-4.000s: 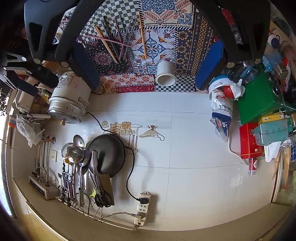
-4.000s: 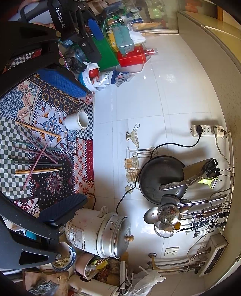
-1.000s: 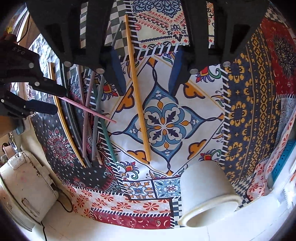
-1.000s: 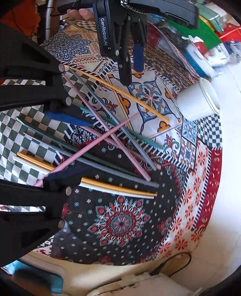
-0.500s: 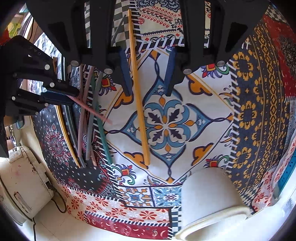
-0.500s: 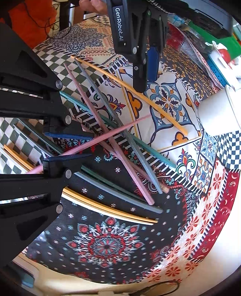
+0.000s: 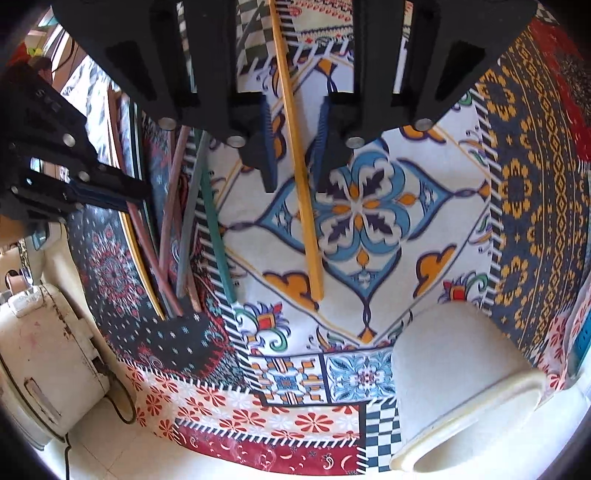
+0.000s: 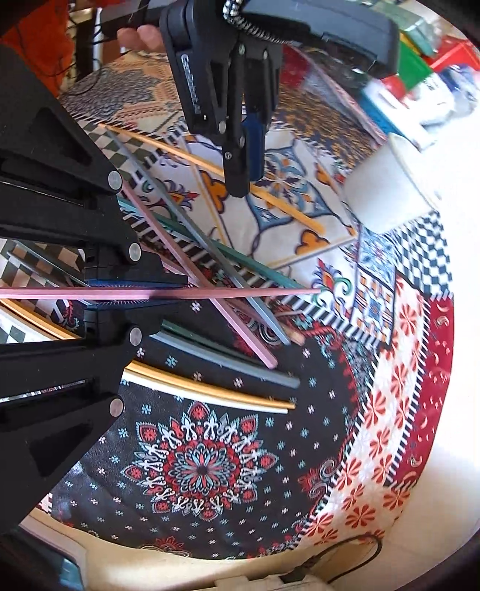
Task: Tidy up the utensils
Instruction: 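Lift the orange chopstick with the left tool while the right tool lifts the pink one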
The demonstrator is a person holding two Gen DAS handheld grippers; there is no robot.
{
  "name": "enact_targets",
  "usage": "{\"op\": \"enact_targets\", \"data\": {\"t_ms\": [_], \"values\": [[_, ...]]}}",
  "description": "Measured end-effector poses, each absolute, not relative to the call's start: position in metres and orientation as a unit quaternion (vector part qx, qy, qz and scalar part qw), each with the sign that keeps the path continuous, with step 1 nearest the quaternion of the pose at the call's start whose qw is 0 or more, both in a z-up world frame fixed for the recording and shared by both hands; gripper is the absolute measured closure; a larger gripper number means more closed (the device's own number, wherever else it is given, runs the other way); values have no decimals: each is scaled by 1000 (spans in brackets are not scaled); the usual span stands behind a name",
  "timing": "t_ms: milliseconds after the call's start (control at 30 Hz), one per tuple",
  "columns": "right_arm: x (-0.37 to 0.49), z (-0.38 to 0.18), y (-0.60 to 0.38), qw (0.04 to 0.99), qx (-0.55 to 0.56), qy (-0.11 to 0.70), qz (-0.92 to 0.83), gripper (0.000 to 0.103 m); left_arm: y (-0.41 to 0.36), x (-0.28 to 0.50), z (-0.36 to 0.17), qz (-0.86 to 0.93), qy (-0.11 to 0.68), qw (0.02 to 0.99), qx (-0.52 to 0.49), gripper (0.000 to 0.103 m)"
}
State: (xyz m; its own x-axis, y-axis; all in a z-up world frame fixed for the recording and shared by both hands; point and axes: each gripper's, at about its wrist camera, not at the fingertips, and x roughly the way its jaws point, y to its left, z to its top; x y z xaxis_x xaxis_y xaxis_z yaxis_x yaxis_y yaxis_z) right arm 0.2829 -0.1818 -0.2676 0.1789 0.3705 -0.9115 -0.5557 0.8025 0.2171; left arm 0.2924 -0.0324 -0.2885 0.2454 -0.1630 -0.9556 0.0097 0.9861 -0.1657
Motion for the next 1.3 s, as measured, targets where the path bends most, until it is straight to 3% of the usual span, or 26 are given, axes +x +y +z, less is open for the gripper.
{"op": "enact_targets", "data": {"t_ms": [67,400,1300], "values": [[281,-263,-187,767,-66,562,301,98,-31,295,-289,-53,607,791,-58,97],[281,-247,-207,795,-9,543,270,98,-36,295,-281,-57,586,807,-38,99],[263,-157,-219,865,34,425,264,98,-8,218,-131,-48,420,905,-57,99]]}}
